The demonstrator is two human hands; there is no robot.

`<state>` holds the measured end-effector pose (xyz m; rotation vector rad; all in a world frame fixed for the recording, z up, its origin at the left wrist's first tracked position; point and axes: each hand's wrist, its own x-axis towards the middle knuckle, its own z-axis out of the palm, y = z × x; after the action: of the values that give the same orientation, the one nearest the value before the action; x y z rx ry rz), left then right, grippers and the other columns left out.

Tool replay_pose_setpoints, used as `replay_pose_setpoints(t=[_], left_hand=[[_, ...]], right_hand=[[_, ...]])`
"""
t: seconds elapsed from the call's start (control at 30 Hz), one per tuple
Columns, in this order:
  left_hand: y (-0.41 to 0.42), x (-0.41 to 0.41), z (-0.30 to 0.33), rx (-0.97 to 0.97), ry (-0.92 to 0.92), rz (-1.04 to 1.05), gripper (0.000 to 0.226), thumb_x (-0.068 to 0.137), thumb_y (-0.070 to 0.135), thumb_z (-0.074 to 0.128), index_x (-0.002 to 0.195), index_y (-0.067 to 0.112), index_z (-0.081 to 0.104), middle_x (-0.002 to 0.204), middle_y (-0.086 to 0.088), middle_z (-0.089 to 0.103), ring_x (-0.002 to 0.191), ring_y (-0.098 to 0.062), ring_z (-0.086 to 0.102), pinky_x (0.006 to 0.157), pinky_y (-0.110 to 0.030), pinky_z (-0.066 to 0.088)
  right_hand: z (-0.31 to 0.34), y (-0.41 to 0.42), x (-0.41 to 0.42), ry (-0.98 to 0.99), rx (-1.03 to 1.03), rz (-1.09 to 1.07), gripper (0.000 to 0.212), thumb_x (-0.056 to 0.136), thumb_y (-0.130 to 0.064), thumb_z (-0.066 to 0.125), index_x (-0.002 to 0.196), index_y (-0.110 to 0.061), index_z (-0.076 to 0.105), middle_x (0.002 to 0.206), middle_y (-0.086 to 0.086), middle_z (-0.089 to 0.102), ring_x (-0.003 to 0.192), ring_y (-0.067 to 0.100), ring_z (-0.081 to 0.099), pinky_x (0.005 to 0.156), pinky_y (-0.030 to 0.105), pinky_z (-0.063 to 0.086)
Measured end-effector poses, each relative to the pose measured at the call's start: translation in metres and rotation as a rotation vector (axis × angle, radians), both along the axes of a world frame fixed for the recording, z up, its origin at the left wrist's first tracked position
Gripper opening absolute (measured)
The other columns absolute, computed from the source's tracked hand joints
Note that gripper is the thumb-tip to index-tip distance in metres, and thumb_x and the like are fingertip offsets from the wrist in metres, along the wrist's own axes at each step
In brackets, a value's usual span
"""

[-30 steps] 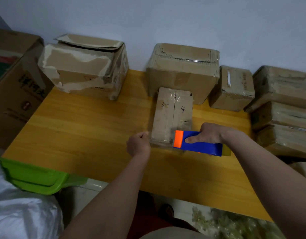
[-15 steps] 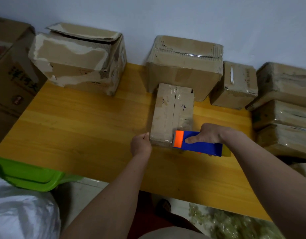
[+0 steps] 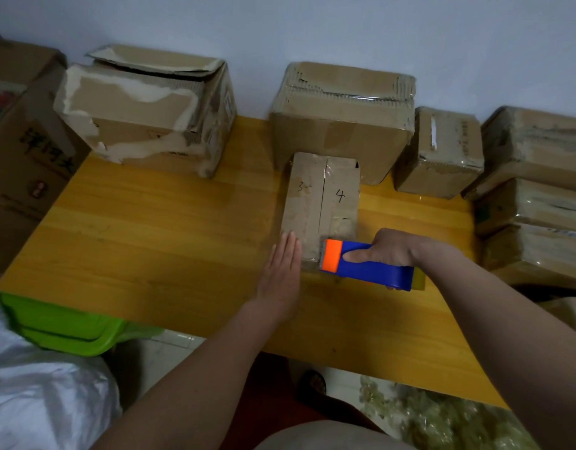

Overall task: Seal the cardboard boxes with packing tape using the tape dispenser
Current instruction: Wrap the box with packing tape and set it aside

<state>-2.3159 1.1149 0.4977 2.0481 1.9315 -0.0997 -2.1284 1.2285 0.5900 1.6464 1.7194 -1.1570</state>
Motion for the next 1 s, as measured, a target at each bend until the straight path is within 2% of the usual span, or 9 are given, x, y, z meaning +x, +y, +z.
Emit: replay_pose_setpoints(t=[0.2,0.27,0.37,0.43,0.57,0.63,0.77,0.83,1.0], left_hand=[[-0.002,-0.002,0.004,0.011,0.014,-0.003,0.084,0.086,-0.011,0.032,0.147,0.007,-0.022,0.155,-0.012,-0.029,0.141,-0.024,-0.029,0.116,-0.036,-0.014],[-0.003,-0.002,0.005,0.014,0.009,0.003,0.084,0.086,-0.011,0.033,0.147,0.008,-0.023,0.155,-0.012,-0.030,0.141,-0.024,-0.031,0.114,-0.036,-0.017],[-0.003,0.001,0.007,-0.014,0.019,0.008,0.085,0.087,-0.009,0.036,0.146,0.007,-0.024,0.154,-0.012,-0.031,0.140,-0.025,-0.032,0.113,-0.036,-0.018],[-0.002,0.004,0.008,-0.018,0.024,0.033,0.088,0.088,-0.005,0.041,0.146,0.007,-0.024,0.154,-0.014,-0.031,0.139,-0.026,-0.032,0.111,-0.036,-0.020],[0.000,0.008,0.012,-0.053,0.076,-0.017,0.108,0.086,0.009,0.059,0.144,0.029,-0.029,0.146,-0.018,-0.039,0.137,-0.032,-0.035,0.112,-0.041,-0.020],[0.002,0.015,0.014,-0.087,0.121,-0.028,0.107,0.087,0.011,0.061,0.144,0.038,-0.026,0.142,-0.022,-0.041,0.134,-0.038,-0.037,0.110,-0.045,-0.022],[0.003,0.036,0.013,-0.001,0.085,-0.046,0.096,0.084,0.001,0.051,0.148,0.020,-0.017,0.151,-0.020,-0.034,0.132,-0.032,-0.040,0.107,-0.043,-0.026],[0.004,0.037,0.008,-0.038,0.068,-0.112,0.099,0.085,0.010,0.055,0.148,0.013,-0.022,0.153,-0.016,-0.032,0.133,-0.027,-0.039,0.108,-0.040,-0.024],[0.007,0.034,0.007,-0.144,0.099,-0.204,0.118,0.080,0.036,0.068,0.142,0.035,-0.033,0.145,-0.015,-0.044,0.133,-0.032,-0.042,0.106,-0.042,-0.026]], right_hand=[[0.003,0.000,0.017,-0.001,-0.009,0.018,0.053,0.073,-0.065,0.065,0.089,-0.015,0.056,0.089,0.007,0.065,0.083,0.023,0.063,0.074,0.032,0.048],[0.008,0.001,0.037,-0.020,-0.036,-0.004,0.056,0.072,-0.066,0.066,0.087,-0.013,0.057,0.087,0.010,0.068,0.080,0.027,0.065,0.075,0.034,0.052],[0.012,0.001,0.064,-0.032,-0.103,-0.094,0.062,0.070,-0.064,0.068,0.086,-0.005,0.060,0.074,0.015,0.072,0.065,0.029,0.070,0.063,0.033,0.055],[0.008,0.002,0.067,-0.033,-0.093,-0.098,0.063,0.071,-0.063,0.067,0.089,-0.003,0.060,0.075,0.016,0.072,0.065,0.029,0.070,0.061,0.033,0.055],[0.002,0.005,0.060,-0.045,-0.100,-0.095,0.069,0.071,-0.065,0.067,0.100,-0.003,0.059,0.084,0.018,0.073,0.069,0.030,0.071,0.064,0.034,0.056],[0.002,0.006,0.064,-0.044,-0.112,-0.096,0.069,0.070,-0.066,0.067,0.099,-0.003,0.059,0.082,0.019,0.073,0.066,0.030,0.071,0.062,0.034,0.056],[0.002,0.004,0.069,-0.033,-0.130,-0.100,0.069,0.071,-0.065,0.066,0.098,-0.002,0.060,0.082,0.019,0.072,0.066,0.030,0.070,0.063,0.035,0.057],[0.002,0.003,0.070,-0.021,-0.138,-0.106,0.068,0.072,-0.064,0.066,0.099,-0.002,0.059,0.082,0.020,0.072,0.066,0.030,0.070,0.063,0.035,0.057],[0.005,0.002,0.076,-0.004,-0.132,-0.097,0.064,0.073,-0.064,0.066,0.099,-0.006,0.060,0.082,0.015,0.071,0.069,0.028,0.069,0.065,0.034,0.055]])
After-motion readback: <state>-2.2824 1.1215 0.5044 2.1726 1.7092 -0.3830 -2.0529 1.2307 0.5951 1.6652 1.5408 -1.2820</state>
